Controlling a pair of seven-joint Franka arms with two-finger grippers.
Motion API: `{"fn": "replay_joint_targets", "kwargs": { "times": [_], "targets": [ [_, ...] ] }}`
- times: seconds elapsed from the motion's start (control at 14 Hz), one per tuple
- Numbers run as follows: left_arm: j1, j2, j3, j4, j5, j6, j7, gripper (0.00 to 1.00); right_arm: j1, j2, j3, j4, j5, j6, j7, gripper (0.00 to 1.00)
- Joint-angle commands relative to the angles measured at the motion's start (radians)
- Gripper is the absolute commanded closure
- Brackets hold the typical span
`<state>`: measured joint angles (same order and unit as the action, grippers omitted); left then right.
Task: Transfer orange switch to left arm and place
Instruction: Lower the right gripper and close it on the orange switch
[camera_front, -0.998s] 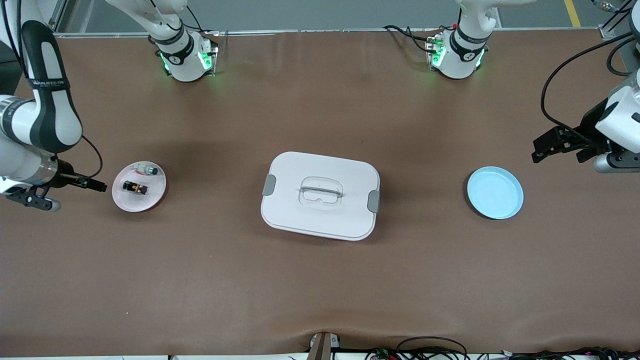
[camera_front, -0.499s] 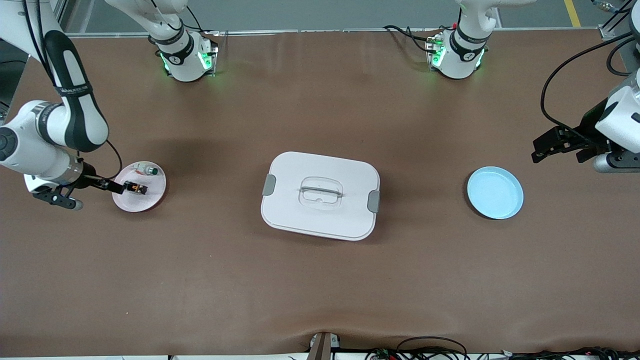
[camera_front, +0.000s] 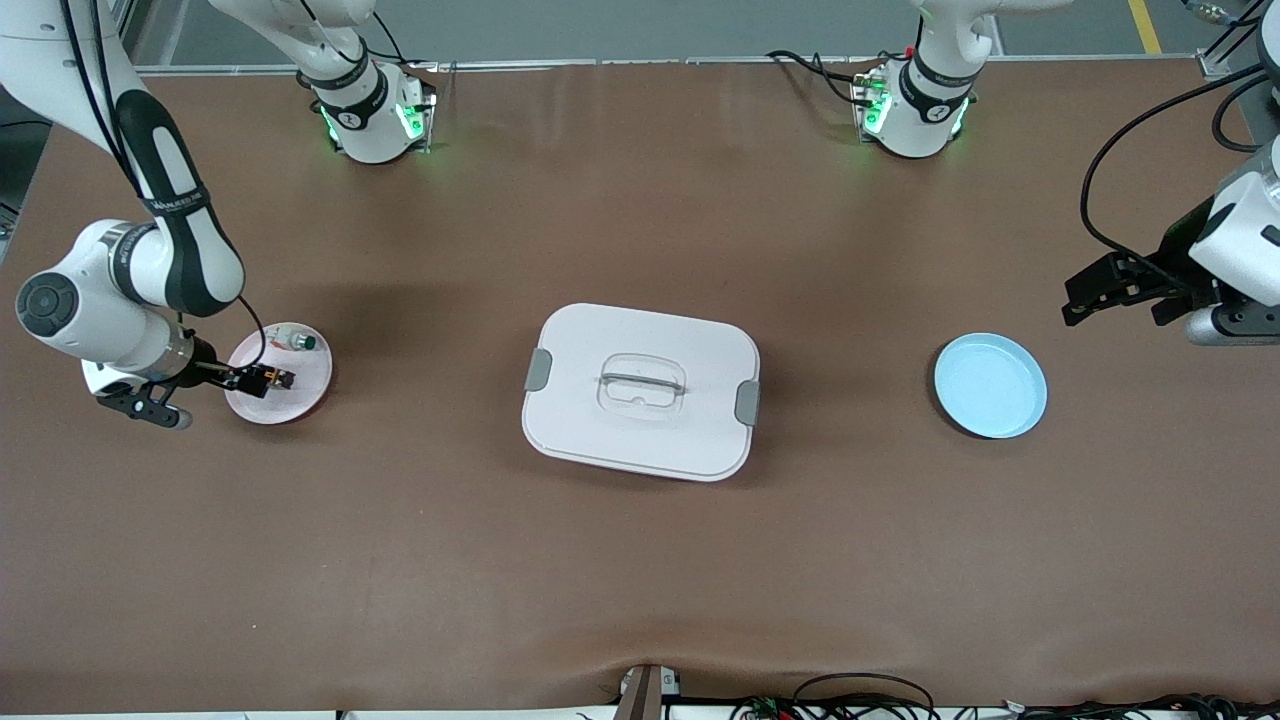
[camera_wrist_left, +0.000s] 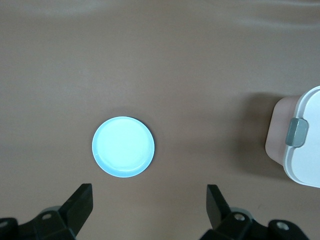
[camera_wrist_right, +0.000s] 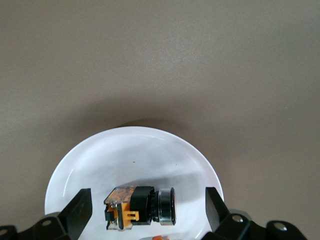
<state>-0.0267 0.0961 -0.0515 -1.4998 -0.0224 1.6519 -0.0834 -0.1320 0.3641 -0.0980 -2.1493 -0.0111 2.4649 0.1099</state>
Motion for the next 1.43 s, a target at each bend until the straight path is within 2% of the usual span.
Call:
{"fn": "replay_joint_targets", "kwargs": {
  "times": [0.0,1.35],
  "targets": [
    [-0.001,0.011,-0.002,0.026,0.012,-0.02,-0.009,0.0,-0.001,0.012,0.001,-0.01,-0.009,0.031,0.02,0.0],
    [0.001,0.016,-0.002,0.026,0.01,-0.018,-0.01,0.0,0.011,0.038,0.009,-0.04,-0.006,0.051,0.024,0.0]
  ]
}}
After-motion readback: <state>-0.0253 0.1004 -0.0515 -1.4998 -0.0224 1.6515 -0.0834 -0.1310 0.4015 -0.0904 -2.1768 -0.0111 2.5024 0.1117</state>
